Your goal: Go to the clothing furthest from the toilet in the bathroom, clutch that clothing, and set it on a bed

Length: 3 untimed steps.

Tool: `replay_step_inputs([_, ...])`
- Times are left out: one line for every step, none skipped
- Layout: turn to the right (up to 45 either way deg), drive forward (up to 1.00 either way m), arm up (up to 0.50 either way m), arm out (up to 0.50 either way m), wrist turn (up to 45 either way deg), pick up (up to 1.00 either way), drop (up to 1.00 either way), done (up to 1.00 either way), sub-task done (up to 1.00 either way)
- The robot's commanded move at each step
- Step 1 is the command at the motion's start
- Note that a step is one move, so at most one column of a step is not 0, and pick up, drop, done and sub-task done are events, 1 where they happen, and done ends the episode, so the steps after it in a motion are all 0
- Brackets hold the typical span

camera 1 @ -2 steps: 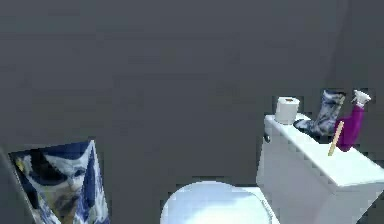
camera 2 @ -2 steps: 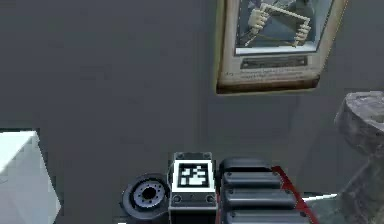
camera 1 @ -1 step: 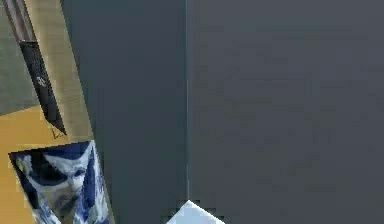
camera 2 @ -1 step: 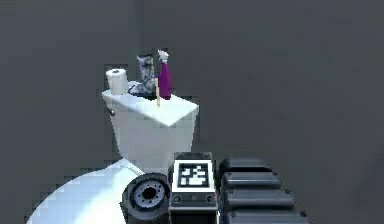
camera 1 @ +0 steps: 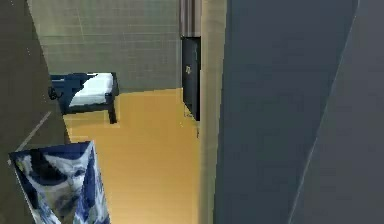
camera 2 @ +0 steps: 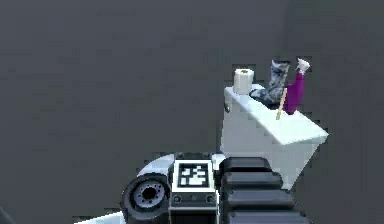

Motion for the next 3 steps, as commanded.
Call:
replay_step_inputs([0.0,0.60,0.00,0.00,0.0,0.00,0.00,0.00,0.00])
replay_step_inputs([-33.0,0.00,0.00,0.00,0.0,0.00,0.00,0.00,0.00])
replay_step_inputs([0.0,1.00,0.00,0.00,0.0,0.00,0.00,0.00,0.00])
